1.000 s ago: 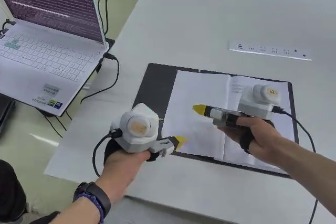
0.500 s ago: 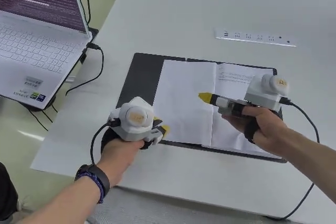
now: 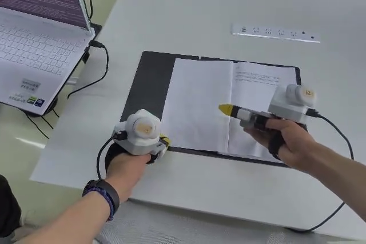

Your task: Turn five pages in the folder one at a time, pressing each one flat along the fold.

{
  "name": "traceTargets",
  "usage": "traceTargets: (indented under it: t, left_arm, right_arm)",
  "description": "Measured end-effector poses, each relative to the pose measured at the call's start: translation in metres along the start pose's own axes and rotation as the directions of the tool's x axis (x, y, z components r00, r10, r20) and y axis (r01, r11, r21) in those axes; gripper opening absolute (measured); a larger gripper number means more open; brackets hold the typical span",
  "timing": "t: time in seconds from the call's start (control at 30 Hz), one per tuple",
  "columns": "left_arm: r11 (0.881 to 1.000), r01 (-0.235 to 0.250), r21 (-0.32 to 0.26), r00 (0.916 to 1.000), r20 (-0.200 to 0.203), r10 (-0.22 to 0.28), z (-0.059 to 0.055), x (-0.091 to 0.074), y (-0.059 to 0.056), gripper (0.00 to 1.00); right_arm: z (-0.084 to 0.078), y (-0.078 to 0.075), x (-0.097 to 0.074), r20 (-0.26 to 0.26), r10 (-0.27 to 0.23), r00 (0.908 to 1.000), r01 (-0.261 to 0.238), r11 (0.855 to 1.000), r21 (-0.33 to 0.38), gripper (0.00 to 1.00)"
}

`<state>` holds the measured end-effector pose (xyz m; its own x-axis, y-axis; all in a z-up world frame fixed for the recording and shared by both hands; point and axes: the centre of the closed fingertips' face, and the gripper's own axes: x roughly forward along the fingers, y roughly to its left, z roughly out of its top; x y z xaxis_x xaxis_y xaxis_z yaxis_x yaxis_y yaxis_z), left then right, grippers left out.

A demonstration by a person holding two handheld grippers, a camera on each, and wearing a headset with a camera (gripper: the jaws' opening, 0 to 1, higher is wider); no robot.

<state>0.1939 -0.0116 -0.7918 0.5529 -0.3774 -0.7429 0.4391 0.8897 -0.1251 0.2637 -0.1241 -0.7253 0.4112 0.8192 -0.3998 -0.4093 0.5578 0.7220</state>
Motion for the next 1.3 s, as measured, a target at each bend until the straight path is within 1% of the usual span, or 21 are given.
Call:
traceTargets:
  t: [0.07, 0.13, 0.23, 0.3, 0.4, 0.63, 0.83, 1.07, 1.2, 1.3]
  left_arm:
    - [1.000, -0.004, 0.012, 1.0000, -0.007, 0.004, 0.000, 0.000, -0.001, 0.00]
    - [0.999, -0.009, 0.038, 0.9997, -0.021, 0.010, 0.001, 0.000, -0.002, 0.00]
    - [0.998, -0.019, 0.058, 0.9991, -0.038, 0.021, 0.001, 0.000, -0.002, 0.00]
    - [0.998, -0.024, 0.055, 0.9987, -0.044, 0.026, 0.000, 0.001, -0.001, 0.00]
    - [0.999, -0.031, 0.038, 0.9985, -0.044, 0.032, 0.000, 0.000, 0.000, 0.00]
    - [0.999, -0.035, 0.035, 0.9977, -0.056, 0.037, 0.000, 0.001, 0.001, 0.00]
    - [0.999, -0.034, 0.024, 0.9978, -0.057, 0.036, 0.000, 0.001, 0.002, 0.00]
    - [0.999, -0.036, -0.003, 0.9979, -0.055, 0.036, 0.000, 0.001, 0.003, 0.00]
    - [0.999, -0.034, -0.022, 0.9975, -0.063, 0.032, 0.001, 0.001, 0.003, 0.00]
    - [0.999, -0.035, -0.032, 0.9969, -0.071, 0.033, 0.001, 0.002, 0.003, 0.00]
  right_arm:
    - [0.002, -0.001, 0.001, 0.004, 0.005, 1.0000, -0.005, 1.000, -0.003, 0.16]
    - [0.003, -0.003, 0.002, 0.004, 0.009, 0.9999, -0.009, 1.000, -0.006, 0.16]
    - [0.002, -0.007, 0.006, -0.016, 0.012, 0.9998, -0.012, 1.000, -0.019, 0.15]
    - [0.002, -0.009, 0.007, -0.034, 0.012, 0.9994, -0.013, 0.999, -0.037, 0.15]
    - [0.002, -0.013, 0.010, -0.066, 0.008, 0.9978, -0.013, 0.996, -0.084, 0.15]
    - [0.007, -0.022, 0.012, -0.094, -0.002, 0.9955, -0.011, 0.991, -0.135, 0.13]
    - [0.016, -0.029, 0.015, -0.080, -0.007, 0.9968, -0.005, 0.989, -0.147, 0.10]
    - [0.032, -0.040, 0.019, -0.058, -0.026, 0.9980, 0.017, 0.987, -0.159, 0.07]
    - [0.037, -0.048, 0.023, -0.051, -0.037, 0.9980, 0.029, 0.990, -0.138, 0.06]
    - [0.040, -0.054, 0.025, -0.034, -0.043, 0.9985, 0.038, 0.993, -0.116, 0.04]
